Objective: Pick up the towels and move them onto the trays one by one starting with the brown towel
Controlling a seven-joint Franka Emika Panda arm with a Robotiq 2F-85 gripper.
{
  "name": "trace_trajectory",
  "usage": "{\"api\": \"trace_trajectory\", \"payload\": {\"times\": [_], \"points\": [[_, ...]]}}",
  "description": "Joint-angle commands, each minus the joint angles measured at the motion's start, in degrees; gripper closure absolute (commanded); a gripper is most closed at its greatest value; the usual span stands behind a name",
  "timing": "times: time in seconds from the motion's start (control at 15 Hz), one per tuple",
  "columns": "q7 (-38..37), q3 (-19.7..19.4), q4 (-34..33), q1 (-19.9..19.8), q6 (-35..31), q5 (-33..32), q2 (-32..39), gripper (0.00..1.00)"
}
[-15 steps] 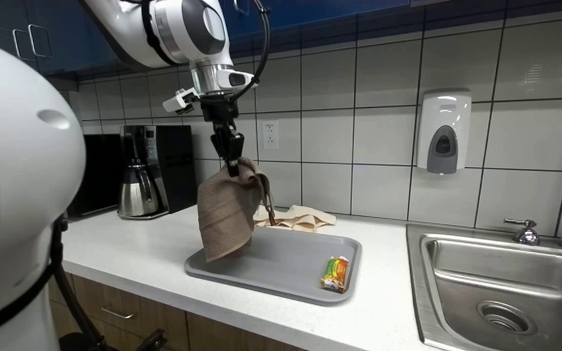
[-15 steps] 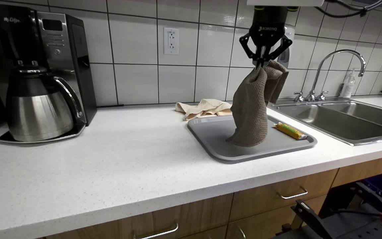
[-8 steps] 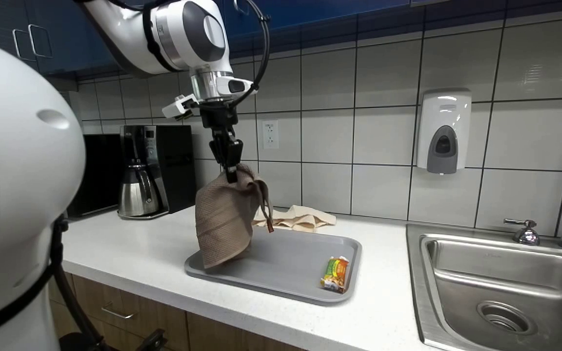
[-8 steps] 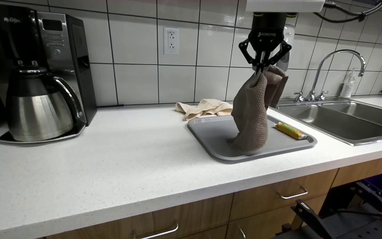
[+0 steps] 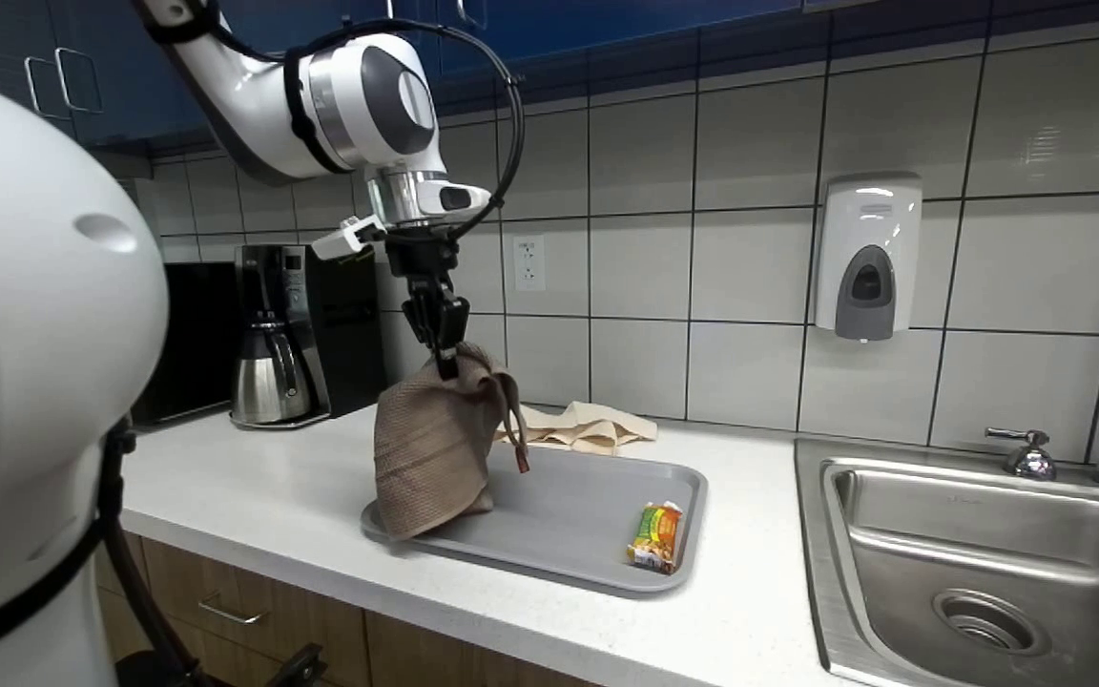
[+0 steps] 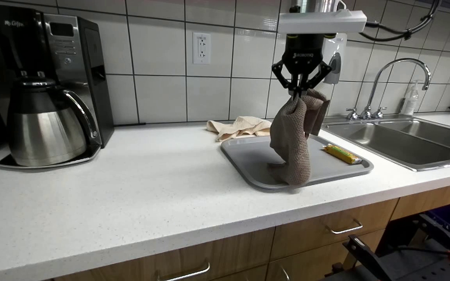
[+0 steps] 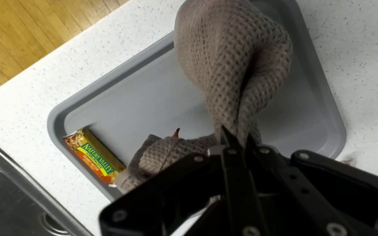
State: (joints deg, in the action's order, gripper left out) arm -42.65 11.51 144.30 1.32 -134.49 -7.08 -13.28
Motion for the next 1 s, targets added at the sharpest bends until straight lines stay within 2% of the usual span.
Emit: {"api": "trace_trajectory", "payload": {"times": [0.0,0.93], "points": [[-2.8,0.5,-2.4,0.0,-0.5,-2.9,3.7,0.99],[-9.2,-2.6,-5.5,2.8,-3.1,-8.5,16.3,0.99]]}}
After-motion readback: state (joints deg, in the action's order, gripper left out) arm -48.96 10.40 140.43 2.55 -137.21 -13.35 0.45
